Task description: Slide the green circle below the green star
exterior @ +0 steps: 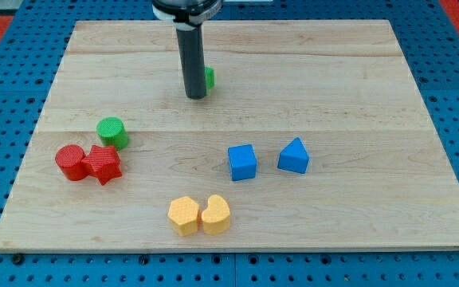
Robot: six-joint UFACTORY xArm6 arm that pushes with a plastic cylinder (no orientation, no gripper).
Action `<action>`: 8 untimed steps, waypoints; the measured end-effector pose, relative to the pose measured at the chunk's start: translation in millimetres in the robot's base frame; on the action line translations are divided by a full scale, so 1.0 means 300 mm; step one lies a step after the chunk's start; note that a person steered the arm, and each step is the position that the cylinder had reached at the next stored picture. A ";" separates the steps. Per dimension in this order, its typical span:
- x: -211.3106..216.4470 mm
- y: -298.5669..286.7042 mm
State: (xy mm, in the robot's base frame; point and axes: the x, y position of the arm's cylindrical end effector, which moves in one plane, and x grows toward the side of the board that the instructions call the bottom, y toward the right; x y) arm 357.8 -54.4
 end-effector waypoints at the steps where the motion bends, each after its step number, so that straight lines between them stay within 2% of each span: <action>1: -0.251 0.018; 2: -0.427 0.018; 3: -0.320 -0.129; 4: -0.469 -0.312; 5: -0.555 -0.330; 7: -0.547 -0.114; 8: -0.388 -0.048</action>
State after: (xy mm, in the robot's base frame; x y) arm 241.4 -68.9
